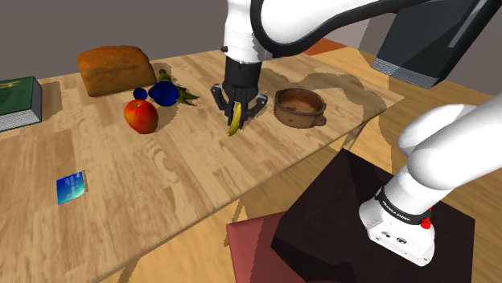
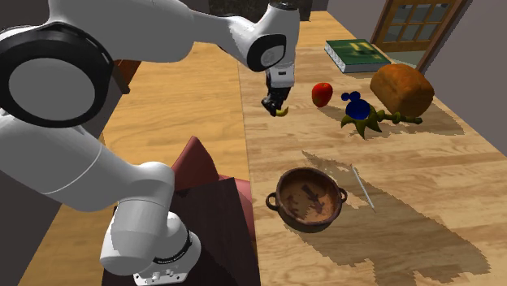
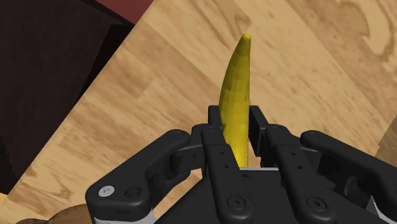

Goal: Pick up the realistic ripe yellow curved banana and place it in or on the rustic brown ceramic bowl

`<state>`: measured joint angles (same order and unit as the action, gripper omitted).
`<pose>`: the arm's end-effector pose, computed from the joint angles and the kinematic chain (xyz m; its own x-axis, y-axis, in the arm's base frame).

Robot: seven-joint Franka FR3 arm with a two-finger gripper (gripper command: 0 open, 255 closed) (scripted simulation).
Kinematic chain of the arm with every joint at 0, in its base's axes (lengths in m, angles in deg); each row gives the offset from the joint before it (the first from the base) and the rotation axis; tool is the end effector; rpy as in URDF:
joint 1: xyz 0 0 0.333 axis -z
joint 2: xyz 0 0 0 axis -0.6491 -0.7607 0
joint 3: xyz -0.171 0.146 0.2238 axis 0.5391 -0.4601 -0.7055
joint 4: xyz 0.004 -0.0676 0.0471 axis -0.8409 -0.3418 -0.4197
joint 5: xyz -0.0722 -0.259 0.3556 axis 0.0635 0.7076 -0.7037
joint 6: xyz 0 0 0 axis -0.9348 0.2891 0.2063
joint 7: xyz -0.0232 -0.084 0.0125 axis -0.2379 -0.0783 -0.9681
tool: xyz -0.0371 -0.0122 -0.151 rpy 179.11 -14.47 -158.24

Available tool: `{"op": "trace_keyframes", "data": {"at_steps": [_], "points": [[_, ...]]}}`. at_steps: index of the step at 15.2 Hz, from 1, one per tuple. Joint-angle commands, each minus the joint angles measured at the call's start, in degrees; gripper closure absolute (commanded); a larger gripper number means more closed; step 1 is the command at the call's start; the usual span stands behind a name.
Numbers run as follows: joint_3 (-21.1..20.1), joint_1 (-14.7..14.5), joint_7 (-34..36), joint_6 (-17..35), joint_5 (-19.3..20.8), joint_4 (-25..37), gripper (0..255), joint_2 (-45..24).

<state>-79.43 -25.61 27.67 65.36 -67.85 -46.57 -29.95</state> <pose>0.4750 0.2885 0.4090 0.5244 -0.8504 -0.0419 -0.8498 -0.5197 -0.0879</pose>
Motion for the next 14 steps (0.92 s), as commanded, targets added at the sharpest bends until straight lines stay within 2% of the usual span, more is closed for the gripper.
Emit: {"op": "trace_keyframes", "data": {"at_steps": [1, 6, 14], "points": [[0.4, -0.1, -0.1, -1.7, -0.2, 1.2, 255, 0.6], [1.1, 0.0, -0.1, -5.2, -0.3, 3.9, 255, 1.4], [11.7, 1.1, -13.7, -6.7, -2.9, -4.6, 255, 9.6]]}}
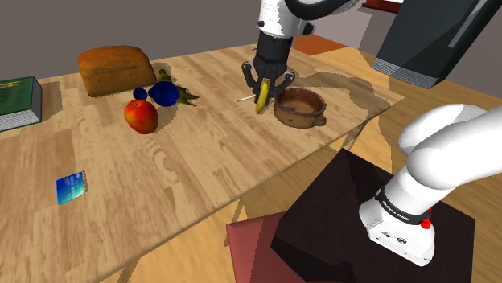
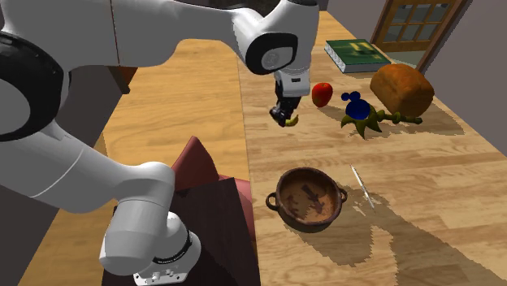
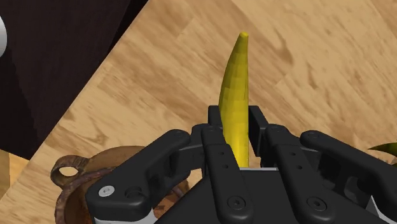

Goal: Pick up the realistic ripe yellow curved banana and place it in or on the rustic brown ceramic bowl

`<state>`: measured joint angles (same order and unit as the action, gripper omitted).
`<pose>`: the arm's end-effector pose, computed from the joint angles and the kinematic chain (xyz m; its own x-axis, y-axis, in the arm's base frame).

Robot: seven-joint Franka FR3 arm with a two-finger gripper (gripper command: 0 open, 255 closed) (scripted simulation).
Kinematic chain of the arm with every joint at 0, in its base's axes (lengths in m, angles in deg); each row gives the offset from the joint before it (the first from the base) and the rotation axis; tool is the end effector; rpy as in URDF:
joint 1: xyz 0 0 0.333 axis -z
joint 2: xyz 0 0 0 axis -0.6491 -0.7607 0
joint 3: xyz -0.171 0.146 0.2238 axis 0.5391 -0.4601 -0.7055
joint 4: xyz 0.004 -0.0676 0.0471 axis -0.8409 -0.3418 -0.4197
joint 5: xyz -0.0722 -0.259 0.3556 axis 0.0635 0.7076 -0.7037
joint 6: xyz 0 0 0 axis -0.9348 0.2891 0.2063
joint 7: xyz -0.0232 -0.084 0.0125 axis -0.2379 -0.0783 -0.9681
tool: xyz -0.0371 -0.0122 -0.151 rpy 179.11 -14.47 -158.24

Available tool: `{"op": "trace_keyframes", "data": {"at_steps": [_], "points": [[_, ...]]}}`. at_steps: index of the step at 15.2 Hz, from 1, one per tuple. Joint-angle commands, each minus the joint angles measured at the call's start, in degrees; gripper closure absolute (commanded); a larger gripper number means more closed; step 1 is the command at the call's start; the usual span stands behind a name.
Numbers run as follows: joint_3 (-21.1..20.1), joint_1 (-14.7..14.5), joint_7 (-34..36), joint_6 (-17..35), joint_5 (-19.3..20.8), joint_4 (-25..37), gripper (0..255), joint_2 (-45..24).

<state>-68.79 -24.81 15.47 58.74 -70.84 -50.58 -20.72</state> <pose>0.4732 0.1855 0.4471 0.5226 -0.8516 -0.0417 -0.8510 -0.5180 -0.0870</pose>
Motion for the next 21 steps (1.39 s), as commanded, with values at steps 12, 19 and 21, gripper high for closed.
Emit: {"op": "trace_keyframes", "data": {"at_steps": [12, 19, 21], "points": [[14.9, 5.7, -19.1, -1.4, 3.7, -6.0, 255, 3.9], [18.6, 7.8, -24.4, 0.8, 5.4, -7.8, 255, 2.6], [18.4, 7.8, -24.6, 2.4, 5.3, -9.1, 255, 2.2]]}}
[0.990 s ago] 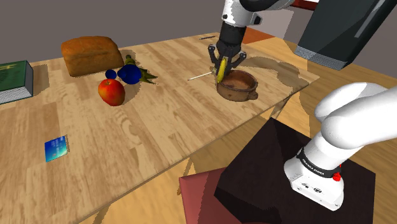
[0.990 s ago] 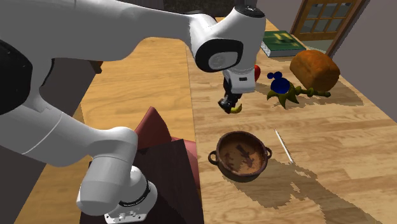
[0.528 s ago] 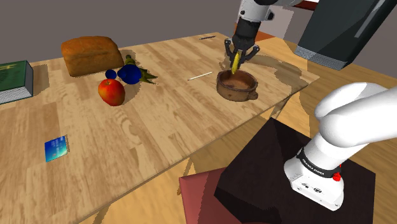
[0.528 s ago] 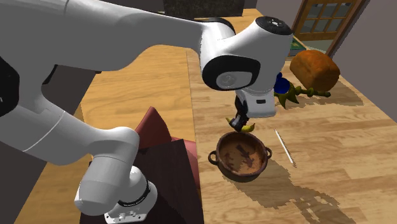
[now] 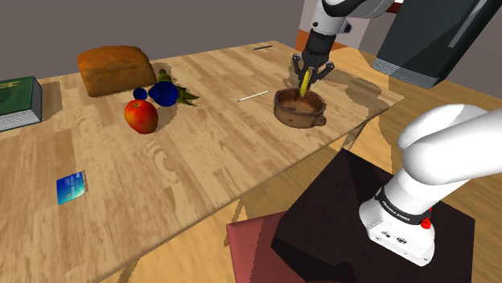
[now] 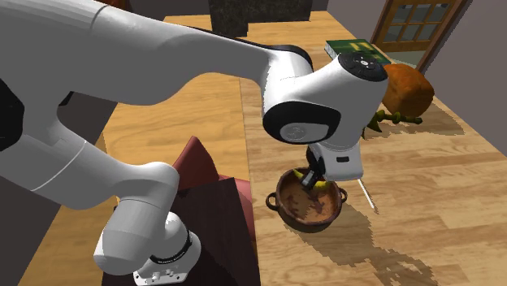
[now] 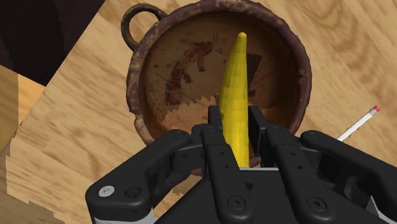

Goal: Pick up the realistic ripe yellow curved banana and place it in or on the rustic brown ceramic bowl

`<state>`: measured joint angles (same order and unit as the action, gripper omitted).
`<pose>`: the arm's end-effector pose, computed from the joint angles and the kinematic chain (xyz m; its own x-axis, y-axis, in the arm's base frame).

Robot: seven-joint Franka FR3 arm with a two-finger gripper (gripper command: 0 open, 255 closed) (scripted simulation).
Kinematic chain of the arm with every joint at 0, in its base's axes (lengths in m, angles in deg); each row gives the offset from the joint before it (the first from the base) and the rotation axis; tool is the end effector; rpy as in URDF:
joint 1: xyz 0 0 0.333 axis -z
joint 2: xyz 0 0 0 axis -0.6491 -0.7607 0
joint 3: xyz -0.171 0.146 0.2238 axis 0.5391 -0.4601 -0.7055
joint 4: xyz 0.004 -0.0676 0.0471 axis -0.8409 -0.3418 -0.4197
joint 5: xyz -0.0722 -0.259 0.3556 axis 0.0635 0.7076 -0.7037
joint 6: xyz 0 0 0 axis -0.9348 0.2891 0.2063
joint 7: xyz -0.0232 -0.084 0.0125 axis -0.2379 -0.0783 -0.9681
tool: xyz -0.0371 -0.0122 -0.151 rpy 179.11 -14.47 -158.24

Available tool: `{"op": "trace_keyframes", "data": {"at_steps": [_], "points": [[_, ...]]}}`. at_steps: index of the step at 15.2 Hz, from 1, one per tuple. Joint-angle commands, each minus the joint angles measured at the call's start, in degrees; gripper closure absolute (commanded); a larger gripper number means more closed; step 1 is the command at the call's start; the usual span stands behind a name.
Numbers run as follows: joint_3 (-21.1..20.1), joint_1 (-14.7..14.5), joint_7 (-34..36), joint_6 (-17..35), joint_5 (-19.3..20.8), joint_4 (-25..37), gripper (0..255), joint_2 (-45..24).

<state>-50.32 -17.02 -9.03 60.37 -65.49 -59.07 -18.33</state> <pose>0.4640 -0.0554 0.4191 0.5245 -0.8504 -0.0425 -0.8499 -0.5198 -0.0871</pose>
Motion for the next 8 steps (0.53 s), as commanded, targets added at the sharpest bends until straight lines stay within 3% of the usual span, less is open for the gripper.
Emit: {"op": "trace_keyframes", "data": {"at_steps": [1, 8], "points": [[-0.2, 0.0, -0.1, 1.6, -0.1, -1.2, 255, -0.3], [-0.7, -0.2, -0.6, 6.9, -0.6, -5.0, 255, -1.9]]}}
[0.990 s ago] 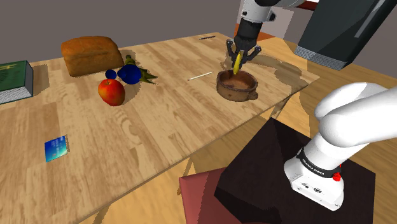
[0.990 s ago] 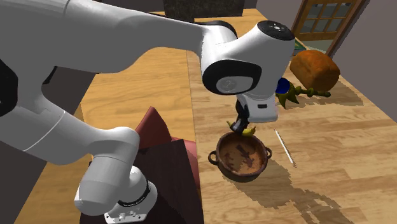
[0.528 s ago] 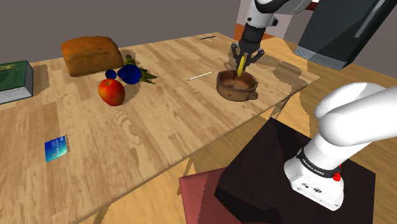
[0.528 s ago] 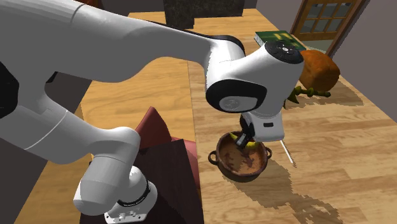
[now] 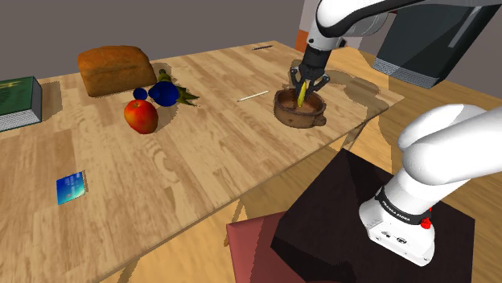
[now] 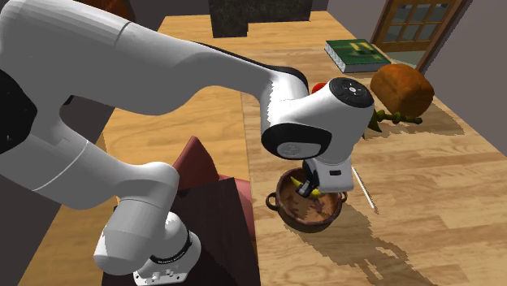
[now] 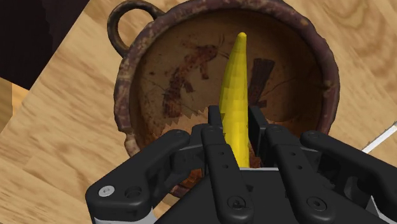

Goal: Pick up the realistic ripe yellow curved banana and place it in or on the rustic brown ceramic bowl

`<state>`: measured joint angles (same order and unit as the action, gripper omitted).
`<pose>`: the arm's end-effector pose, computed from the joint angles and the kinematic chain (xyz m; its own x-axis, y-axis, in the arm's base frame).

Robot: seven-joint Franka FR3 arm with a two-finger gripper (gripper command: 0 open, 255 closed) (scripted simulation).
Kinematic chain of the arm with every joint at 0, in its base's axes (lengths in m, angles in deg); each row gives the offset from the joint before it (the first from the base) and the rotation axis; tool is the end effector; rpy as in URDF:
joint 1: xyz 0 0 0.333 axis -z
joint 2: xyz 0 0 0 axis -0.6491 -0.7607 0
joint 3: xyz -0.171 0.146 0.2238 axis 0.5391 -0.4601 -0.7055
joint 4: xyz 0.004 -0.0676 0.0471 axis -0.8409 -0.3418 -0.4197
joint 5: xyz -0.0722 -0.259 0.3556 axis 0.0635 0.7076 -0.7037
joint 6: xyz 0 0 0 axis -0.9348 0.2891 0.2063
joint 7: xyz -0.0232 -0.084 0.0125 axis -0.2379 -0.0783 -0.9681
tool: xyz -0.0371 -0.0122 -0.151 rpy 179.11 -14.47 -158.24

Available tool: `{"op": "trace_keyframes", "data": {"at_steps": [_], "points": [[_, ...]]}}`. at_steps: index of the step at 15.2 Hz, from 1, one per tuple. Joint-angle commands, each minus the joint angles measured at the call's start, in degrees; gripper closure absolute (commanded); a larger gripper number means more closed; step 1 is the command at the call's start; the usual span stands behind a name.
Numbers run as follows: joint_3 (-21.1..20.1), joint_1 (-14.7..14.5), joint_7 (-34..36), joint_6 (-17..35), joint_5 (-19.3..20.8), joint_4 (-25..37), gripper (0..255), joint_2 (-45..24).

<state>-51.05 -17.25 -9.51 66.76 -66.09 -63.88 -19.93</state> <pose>0.4611 -0.0540 0.3723 0.5245 -0.8504 -0.0425 -0.8499 -0.5198 -0.0869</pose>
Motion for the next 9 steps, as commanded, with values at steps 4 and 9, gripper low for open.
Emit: {"op": "trace_keyframes", "data": {"at_steps": [4, 9], "points": [[0.0, 0.0, -0.1, 0.5, 0.0, -0.2, 255, -0.3], [0.0, 0.0, -0.1, 0.5, 0.0, -0.2, 0, -0.3]]}}
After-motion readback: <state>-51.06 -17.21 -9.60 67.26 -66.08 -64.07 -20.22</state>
